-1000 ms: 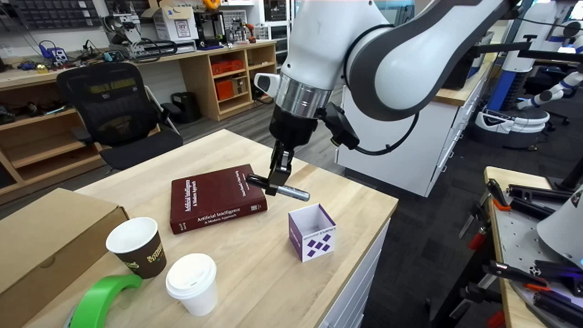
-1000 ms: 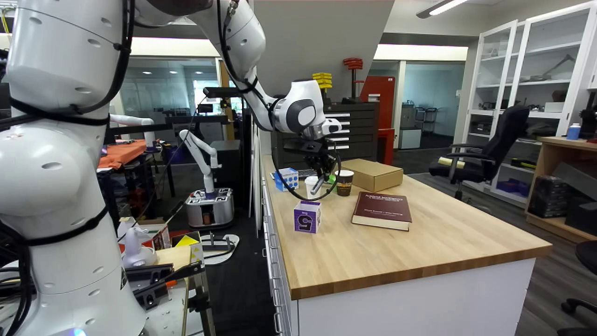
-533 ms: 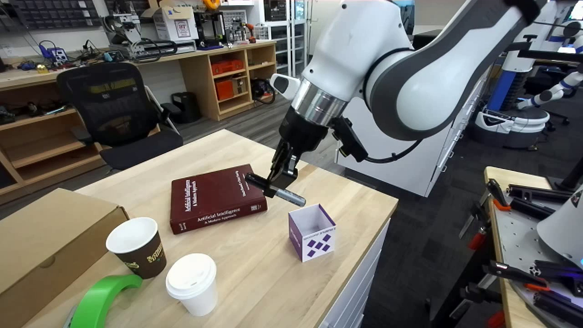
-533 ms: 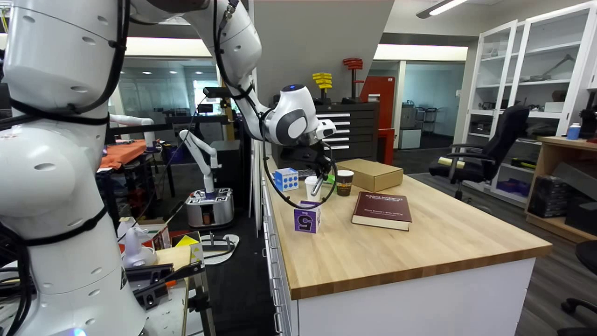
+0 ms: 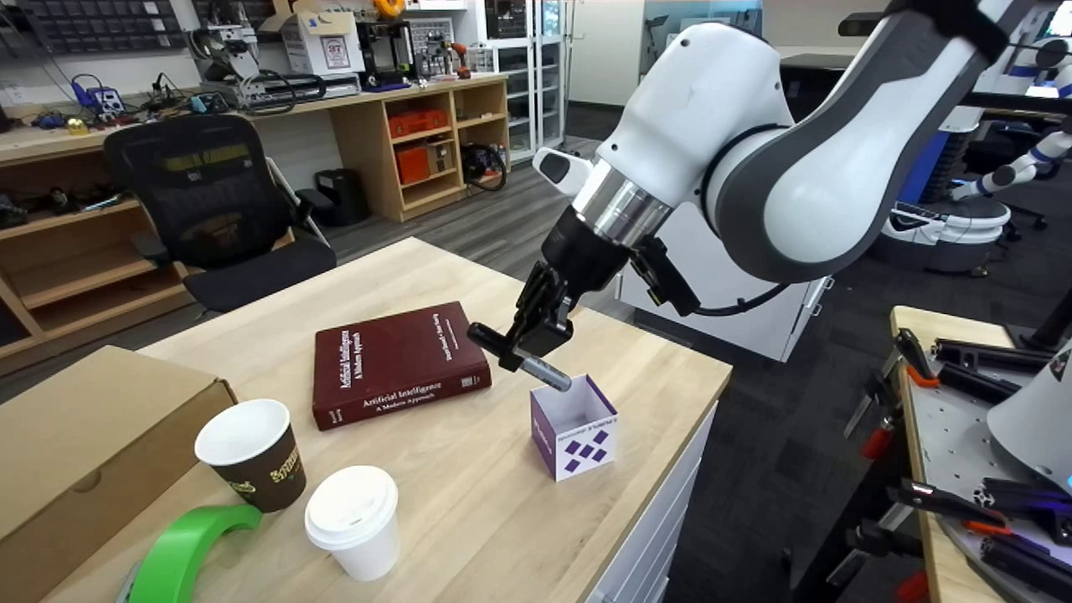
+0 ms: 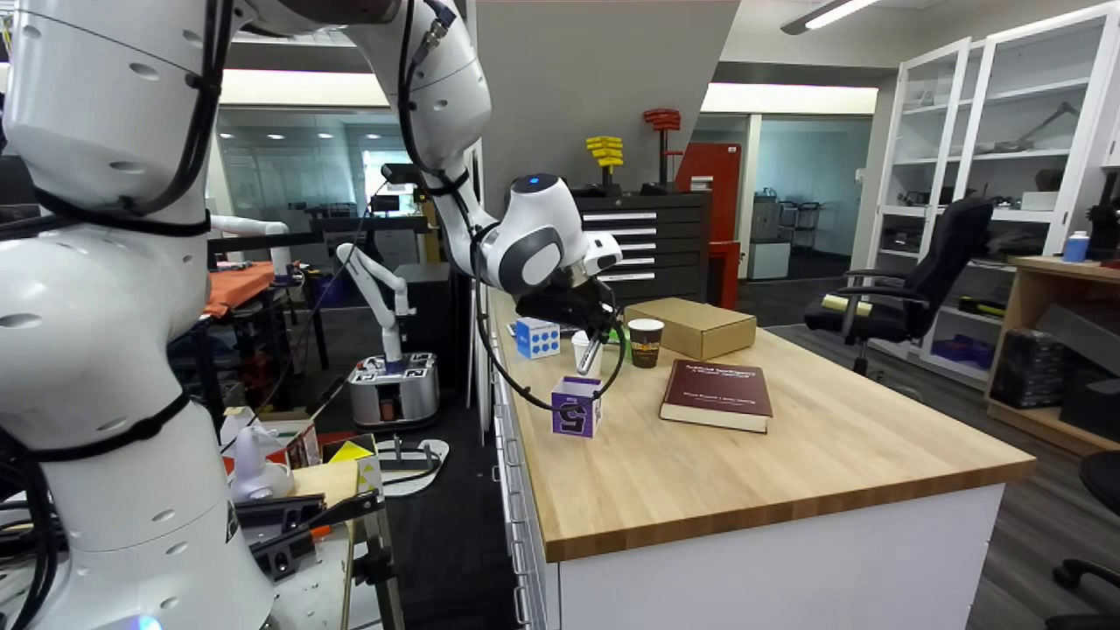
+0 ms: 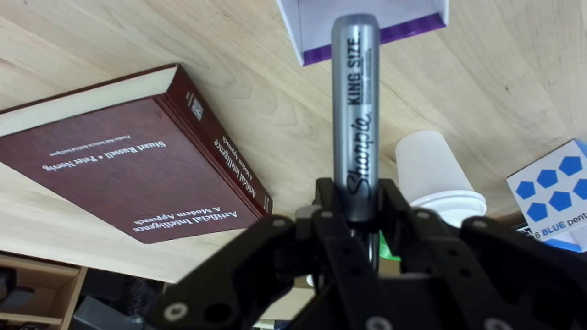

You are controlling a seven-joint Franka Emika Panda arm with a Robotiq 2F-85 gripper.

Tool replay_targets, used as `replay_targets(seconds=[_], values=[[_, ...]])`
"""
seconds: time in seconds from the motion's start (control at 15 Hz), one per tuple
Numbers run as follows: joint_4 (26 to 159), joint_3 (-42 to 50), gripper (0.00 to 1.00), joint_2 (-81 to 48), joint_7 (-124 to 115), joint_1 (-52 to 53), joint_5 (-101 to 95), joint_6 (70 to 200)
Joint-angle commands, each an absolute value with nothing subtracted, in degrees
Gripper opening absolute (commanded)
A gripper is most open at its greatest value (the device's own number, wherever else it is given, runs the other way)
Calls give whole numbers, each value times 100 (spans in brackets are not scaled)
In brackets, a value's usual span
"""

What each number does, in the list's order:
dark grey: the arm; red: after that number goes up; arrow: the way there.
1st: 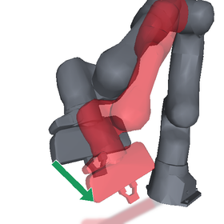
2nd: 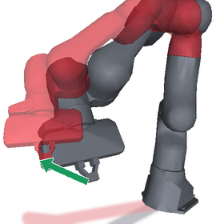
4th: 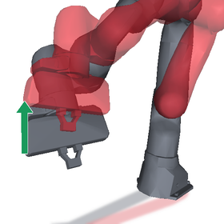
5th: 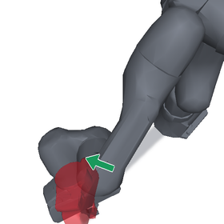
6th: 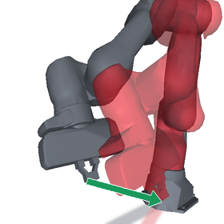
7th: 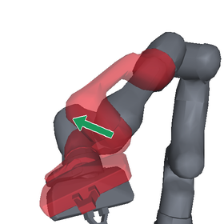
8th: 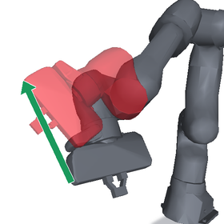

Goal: Pick the marker and put it in the box

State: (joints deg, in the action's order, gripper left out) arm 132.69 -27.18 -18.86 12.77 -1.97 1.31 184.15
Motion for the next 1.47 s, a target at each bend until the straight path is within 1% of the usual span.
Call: replay_targets(seconds=[0.0,0.27,0.53,1.4], values=[[13592,-3423,6,-1969,1499,-983,71,18946],[13826,-3877,6,-2130,1506,-1568,-198,19278],[13995,-4017,6,-2310,1529,-1925,-576,19441],[13982,-4062,6,-2908,1590,-2279,-1596,19496]])
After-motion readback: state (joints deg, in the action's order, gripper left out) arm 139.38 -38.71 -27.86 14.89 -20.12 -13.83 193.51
